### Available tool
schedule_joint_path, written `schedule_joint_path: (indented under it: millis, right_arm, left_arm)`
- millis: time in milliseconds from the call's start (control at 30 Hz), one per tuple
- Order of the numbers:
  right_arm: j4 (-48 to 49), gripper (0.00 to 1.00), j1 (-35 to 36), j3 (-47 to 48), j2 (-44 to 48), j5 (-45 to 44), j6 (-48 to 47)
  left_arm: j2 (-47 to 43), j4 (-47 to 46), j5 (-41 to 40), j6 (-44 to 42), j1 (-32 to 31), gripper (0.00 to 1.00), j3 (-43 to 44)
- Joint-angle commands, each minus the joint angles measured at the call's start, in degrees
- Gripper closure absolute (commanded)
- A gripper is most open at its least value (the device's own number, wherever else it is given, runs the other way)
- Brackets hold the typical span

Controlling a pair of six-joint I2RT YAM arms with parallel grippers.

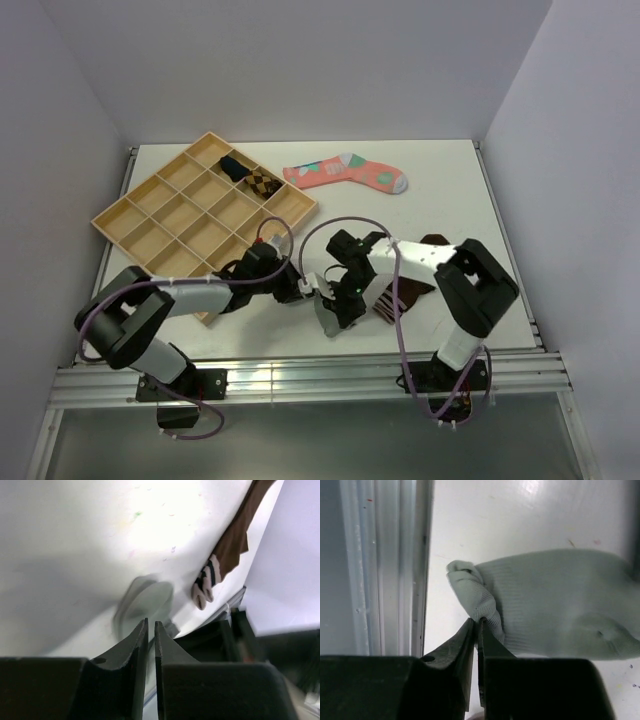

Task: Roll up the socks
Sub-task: Roll the sock at the center of the board.

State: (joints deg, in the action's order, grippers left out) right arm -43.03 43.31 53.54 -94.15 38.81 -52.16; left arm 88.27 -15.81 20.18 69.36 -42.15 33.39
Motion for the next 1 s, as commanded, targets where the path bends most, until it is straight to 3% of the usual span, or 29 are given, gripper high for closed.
schedule_joint_path:
  millis: [0,133,267,400,567,633,967]
  right_arm:
    - [-7.9,0.9,-4.5,5.3,-5.7,4.3,0.6]
    - [-12.0,0.9,-6.6,11.2,-12.1,5.0,2.5]
    - [-11.7,0.9,-7.7,13.5,-15.6,3.2,5.4]
    - [-14.8,0.9,-7.9,17.5,-20.4,2.9,6.6]
    - [-17.4,0.9,-8.5,21.0,-24.4,4.0,8.7]
    - [-17.7,0.9,-8.9,21.8,-25.5,3.8,9.3]
    - [-17.9,0.91,-9.2,23.4,-27.8,3.3,9.8]
  left_arm:
    - [-7.1,-9.3,-10.6,5.6,-4.2,0.84,-7.4]
    - [-12.5,-20.1,-18.6,9.8,-6.9,0.8,-17.7]
    - [-15.7,-16.6,-26.7,0.6,-11.2,0.78,-15.8]
    - [-14.7,-15.9,-28.5,-10.4,-15.7,0.73,-12.2]
    - [-12.7,-15.9,-28.3,-27.8,-19.9,0.65,-7.3]
    - [-11.8,-16.8,-27.0,-30.8,-20.2,0.62,-7.4]
    - [-1.6,-22.2,-21.9,-34.6,-20.2,0.59,-6.0]
